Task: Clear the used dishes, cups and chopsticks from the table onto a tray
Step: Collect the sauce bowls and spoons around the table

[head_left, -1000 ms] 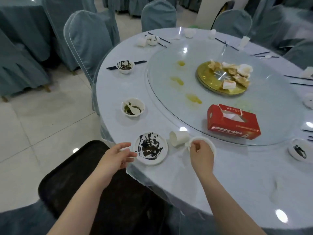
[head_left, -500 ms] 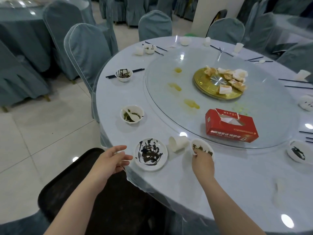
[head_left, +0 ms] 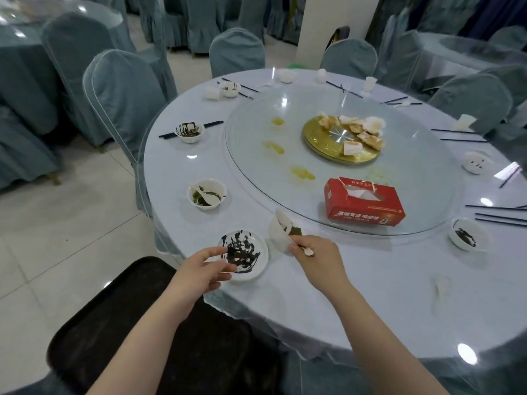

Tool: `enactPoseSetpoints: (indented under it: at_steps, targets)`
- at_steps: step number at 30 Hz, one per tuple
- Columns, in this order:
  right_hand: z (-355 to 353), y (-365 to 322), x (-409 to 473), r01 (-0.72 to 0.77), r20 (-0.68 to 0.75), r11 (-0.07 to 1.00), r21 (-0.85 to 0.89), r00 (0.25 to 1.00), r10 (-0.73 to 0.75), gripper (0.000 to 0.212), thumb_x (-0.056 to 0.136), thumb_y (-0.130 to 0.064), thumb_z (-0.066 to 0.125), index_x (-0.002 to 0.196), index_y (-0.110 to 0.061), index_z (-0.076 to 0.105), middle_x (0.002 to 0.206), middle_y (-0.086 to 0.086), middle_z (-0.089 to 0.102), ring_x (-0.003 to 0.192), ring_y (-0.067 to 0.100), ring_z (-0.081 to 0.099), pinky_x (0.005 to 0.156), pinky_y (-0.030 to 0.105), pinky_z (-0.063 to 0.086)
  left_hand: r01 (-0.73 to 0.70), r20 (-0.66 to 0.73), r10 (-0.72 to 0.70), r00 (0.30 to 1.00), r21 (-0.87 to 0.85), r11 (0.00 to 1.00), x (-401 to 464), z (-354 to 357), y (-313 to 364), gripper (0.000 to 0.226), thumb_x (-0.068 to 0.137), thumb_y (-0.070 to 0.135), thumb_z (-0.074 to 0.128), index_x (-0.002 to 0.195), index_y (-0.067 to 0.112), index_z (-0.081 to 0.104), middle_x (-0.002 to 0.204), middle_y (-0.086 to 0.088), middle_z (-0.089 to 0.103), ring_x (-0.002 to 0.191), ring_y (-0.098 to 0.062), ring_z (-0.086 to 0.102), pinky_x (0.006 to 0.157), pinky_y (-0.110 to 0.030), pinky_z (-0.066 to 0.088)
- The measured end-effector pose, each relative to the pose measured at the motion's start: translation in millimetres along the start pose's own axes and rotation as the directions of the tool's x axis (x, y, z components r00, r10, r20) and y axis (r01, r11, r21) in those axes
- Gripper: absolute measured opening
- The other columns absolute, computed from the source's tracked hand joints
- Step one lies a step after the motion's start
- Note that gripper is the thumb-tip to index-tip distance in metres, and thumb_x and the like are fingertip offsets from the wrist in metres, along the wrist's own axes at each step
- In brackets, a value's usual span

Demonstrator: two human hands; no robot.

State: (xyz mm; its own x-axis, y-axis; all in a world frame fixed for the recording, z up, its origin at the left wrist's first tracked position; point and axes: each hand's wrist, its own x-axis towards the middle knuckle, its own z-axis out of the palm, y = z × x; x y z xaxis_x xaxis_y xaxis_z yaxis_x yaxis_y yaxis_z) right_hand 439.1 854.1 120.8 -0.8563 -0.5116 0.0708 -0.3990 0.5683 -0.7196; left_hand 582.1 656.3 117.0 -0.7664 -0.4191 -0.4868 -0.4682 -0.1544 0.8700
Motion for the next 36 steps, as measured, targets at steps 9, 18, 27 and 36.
enactPoseSetpoints:
  at_steps: [9, 18, 27, 36]
  targets:
    - [20.1, -39.9, -11.4, 0.335, 0.292, 0.936, -0.109, 0.911, -0.292, 0.020, 0.093, -0.019, 0.053, 0.089, -0.013, 0.072, 0.074, 0.005, 0.063, 0.074, 0.019, 0.054, 0.067, 0.031, 0.043, 0.041, 0.036, -0.038, 0.999, -0.078, 0.996, -15.4, 13.1, 11.7, 0.024, 0.101, 0.044, 0.039, 0.115, 0.031, 0.052, 0.091, -0.006, 0.077, 0.078, -0.022, 0.071, 0.078, -0.034, 0.050]
    - [43.6, -45.0, -9.1, 0.421, 0.463, 0.907, 0.006, 0.803, -0.376, 0.030, 0.097, -0.035, 0.047, 0.110, -0.021, 0.071, 0.102, 0.000, 0.070, 0.098, 0.019, 0.054, 0.087, 0.031, 0.042, 0.087, -0.052, -0.086, 0.995, 0.022, 0.996, -20.5, 4.2, 11.3, 0.026, 0.101, 0.031, 0.043, 0.109, 0.011, 0.058, 0.078, -0.014, 0.075, 0.059, -0.023, 0.066, 0.068, -0.034, 0.049]
    - [59.9, -54.7, 1.3, 0.323, 0.343, 0.921, 0.215, 0.858, -0.381, 0.022, 0.095, -0.022, 0.056, 0.111, -0.018, 0.071, 0.110, -0.005, 0.070, 0.107, 0.009, 0.056, 0.096, 0.025, 0.040, 0.114, -0.209, -0.106, 0.972, 0.028, 0.993, -24.3, -19.2, -11.6, 0.027, 0.096, 0.011, 0.041, 0.109, 0.027, 0.059, 0.075, -0.009, 0.076, 0.056, -0.016, 0.068, 0.051, -0.024, 0.050]
    - [97.9, -90.7, 4.4, 0.181, 0.321, 0.897, 0.403, 0.890, -0.323, 0.027, 0.098, -0.028, 0.046, 0.093, -0.044, 0.067, 0.093, -0.029, 0.067, 0.098, -0.014, 0.056, 0.081, 0.001, 0.037, 0.127, -0.471, -0.159, 0.868, -0.100, 0.987, -73.5, -79.9, -42.4, 0.031, 0.094, 0.007, 0.039, 0.109, 0.026, 0.059, 0.070, -0.012, 0.074, 0.049, -0.014, 0.065, 0.045, -0.022, 0.048]
